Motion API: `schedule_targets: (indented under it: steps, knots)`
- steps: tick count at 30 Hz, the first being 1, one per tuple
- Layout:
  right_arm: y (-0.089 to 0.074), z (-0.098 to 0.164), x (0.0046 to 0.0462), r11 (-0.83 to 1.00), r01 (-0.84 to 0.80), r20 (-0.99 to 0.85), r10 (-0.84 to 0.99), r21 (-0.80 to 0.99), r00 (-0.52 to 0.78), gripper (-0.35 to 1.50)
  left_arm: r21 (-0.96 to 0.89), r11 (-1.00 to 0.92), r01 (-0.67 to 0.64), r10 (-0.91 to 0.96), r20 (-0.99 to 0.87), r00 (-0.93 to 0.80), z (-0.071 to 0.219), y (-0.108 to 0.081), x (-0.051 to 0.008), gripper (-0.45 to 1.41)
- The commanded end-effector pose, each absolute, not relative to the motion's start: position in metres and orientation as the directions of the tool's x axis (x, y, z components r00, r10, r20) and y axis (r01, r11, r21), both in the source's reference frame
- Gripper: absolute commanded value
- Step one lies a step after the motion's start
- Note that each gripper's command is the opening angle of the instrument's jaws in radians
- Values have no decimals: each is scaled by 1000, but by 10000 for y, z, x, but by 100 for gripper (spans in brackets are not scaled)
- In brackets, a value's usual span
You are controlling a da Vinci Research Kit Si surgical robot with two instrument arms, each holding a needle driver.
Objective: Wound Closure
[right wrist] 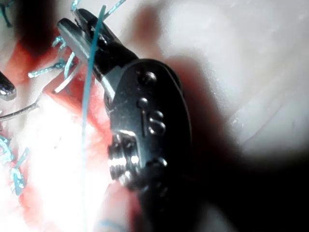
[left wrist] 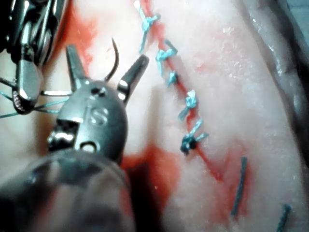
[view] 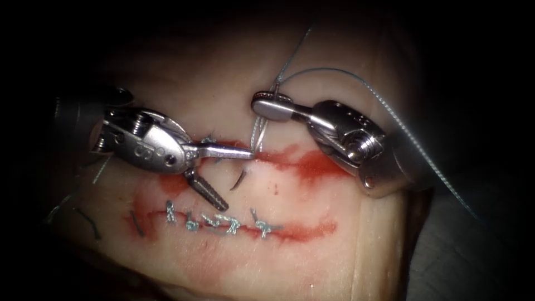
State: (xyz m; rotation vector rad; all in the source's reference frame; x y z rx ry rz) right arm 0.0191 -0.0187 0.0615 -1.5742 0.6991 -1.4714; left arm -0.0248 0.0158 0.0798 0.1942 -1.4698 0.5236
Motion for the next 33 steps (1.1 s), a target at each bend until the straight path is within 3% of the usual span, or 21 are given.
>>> schedule_targets:
  steps: [1, 3, 5, 8, 10, 12, 13, 14, 15, 18, 20, 23, 27, 32, 33]
  knots:
    - [-188, 619, 201, -485, 145, 504, -850, -863, 155, -35, -190, 878, -438, 217, 976, 11, 805, 161, -255, 46]
    - [-188, 619, 201, -485, 145, 504, -850, -862, 155, -35, -201, 886, -417, 220, 976, -3, 809, 160, -260, 41]
    - [-188, 619, 201, -485, 145, 504, -850, -862, 155, -35, -130, 906, -403, 146, 989, 10, 812, 157, -262, 19]
    - [-189, 618, 202, -484, 145, 503, -849, -863, 158, -35, -21, 919, -395, 43, 998, 47, 815, 156, -263, -45]
    - [-190, 616, 203, -488, 143, 507, -846, -861, 163, -35, 130, 913, -387, -99, 990, 100, 815, 154, -260, -45]
    - [-190, 613, 202, -586, 168, 608, -781, -793, 145, -35, 147, 909, -389, -114, 988, 108, 816, 154, -260, -45]
    - [-194, 610, 203, -676, 288, 728, -672, -679, 138, -1, 223, 896, -385, -184, 974, 135, 816, 153, -260, -45]
    - [-198, 608, 204, -703, 372, 782, -613, -606, 114, 51, 264, 881, -393, -222, 964, 150, 816, 153, -260, -45]
    - [-203, 603, 204, -763, 466, 875, -480, -449, 56, 120, 335, 857, -391, -303, 942, 143, 816, 153, -259, -45]
    - [-209, 595, 205, -765, 508, 895, -444, -397, 30, 143, 430, 819, -381, -425, 900, 103, 815, 155, -259, -45]
    - [-209, 586, 205, -774, 516, 906, -423, -367, 10, 143, 635, 678, -371, -655, 751, 88, 804, 164, -255, -45]
    - [-206, 581, 199, -792, 515, 920, -392, -329, -15, 143, 808, 468, -358, -845, 528, 87, 791, 175, -246, -45]
    - [-203, 578, 184, -825, 488, 937, -346, -285, -38, 141, 903, 205, -378, -966, 250, 72, 770, 192, -229, -45]
    - [-204, 579, 152, -873, 427, 938, -320, -237, -135, 106, 878, 9, -478, -1000, 3, -15, 727, 229, -185, -45]
    - [-205, 580, 148, -877, 419, 935, -323, -237, -147, 106, 867, -23, -497, -999, -40, -24, 720, 234, -177, -45]
